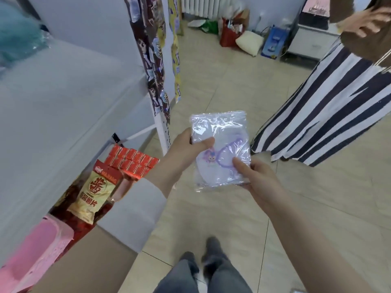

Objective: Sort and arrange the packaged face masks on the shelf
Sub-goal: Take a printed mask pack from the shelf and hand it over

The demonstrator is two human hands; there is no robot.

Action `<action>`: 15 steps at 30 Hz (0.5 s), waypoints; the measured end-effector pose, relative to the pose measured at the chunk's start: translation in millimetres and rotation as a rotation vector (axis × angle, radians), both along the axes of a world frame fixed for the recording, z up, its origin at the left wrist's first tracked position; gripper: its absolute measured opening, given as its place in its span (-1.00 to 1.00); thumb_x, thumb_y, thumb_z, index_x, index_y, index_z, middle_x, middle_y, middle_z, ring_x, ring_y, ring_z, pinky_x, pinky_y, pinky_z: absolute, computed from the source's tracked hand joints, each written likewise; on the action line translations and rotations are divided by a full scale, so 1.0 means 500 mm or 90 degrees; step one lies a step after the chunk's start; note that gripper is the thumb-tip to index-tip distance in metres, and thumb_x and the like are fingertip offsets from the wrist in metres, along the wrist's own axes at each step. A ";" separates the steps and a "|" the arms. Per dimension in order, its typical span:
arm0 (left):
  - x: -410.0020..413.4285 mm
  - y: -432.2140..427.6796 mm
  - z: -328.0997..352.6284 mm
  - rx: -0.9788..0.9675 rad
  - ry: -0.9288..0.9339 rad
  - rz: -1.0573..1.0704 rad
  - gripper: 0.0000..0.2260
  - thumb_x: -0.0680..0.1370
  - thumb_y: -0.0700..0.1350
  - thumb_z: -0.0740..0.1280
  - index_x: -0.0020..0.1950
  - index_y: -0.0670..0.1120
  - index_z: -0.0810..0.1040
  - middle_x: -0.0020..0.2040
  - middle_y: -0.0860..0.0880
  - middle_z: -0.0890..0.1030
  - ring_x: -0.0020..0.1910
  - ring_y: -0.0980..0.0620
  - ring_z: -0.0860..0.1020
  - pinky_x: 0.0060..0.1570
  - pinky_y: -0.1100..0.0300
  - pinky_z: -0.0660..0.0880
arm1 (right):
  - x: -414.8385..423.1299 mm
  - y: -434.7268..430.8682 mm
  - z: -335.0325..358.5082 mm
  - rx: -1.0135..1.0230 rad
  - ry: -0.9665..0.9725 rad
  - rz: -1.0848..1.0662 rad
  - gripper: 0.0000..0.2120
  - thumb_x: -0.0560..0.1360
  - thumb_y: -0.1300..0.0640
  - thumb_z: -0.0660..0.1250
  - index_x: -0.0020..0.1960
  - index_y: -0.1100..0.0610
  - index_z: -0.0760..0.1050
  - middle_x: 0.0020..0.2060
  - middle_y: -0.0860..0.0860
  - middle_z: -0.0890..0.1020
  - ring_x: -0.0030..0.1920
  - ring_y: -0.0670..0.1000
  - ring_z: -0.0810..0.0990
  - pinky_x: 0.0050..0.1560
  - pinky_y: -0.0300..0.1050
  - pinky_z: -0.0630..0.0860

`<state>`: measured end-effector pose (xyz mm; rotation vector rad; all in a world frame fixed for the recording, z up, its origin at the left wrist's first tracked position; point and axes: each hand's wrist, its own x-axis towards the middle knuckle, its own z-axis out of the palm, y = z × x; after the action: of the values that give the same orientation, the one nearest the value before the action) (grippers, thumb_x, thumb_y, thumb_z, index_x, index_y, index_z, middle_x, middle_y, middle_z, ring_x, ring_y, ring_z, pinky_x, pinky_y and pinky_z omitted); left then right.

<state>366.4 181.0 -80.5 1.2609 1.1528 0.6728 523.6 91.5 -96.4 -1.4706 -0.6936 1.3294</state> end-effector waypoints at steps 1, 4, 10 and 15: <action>-0.005 0.013 0.001 0.005 0.004 0.026 -0.79 0.50 -0.05 0.40 0.11 0.02 0.53 0.01 0.06 0.65 -0.01 0.05 0.61 -0.02 0.19 0.53 | 0.004 0.025 0.004 0.002 -0.005 0.022 -0.76 0.50 0.14 0.32 0.04 0.32 0.54 -0.16 0.20 0.60 -0.18 0.11 0.60 -0.05 0.02 0.53; -0.028 0.039 0.014 0.019 0.008 0.111 -0.65 0.43 0.10 0.44 0.17 0.07 0.53 0.06 0.08 0.66 0.04 0.03 0.62 0.01 0.11 0.52 | 0.003 0.099 0.019 0.014 -0.018 0.109 -0.75 0.45 0.07 0.40 0.00 0.24 0.57 -0.15 0.22 0.61 -0.17 0.14 0.60 -0.03 0.05 0.52; -0.091 0.044 0.090 0.059 -0.019 0.323 -0.86 0.47 -0.09 0.44 0.01 0.00 0.57 -0.06 -0.01 0.68 -0.11 0.06 0.63 -0.04 0.13 0.56 | -0.047 0.217 0.091 0.088 -0.029 0.308 -0.82 0.51 0.17 0.32 -0.04 0.30 0.55 -0.28 0.12 0.61 -0.30 0.11 0.66 -0.25 -0.06 0.56; -0.222 -0.001 0.158 0.088 -0.002 0.549 -0.84 0.48 -0.09 0.41 0.02 -0.10 0.61 -0.05 -0.09 0.69 -0.13 0.02 0.64 0.04 0.05 0.56 | -0.204 0.289 0.138 0.140 0.000 0.476 -0.91 0.43 0.16 0.41 -0.18 0.19 0.58 -0.35 0.02 0.61 -0.28 0.01 0.59 -0.16 -0.06 0.52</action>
<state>255.6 180.6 -1.6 0.8283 1.6727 1.4001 421.4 235.8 -27.2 -1.0596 -1.4291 1.7263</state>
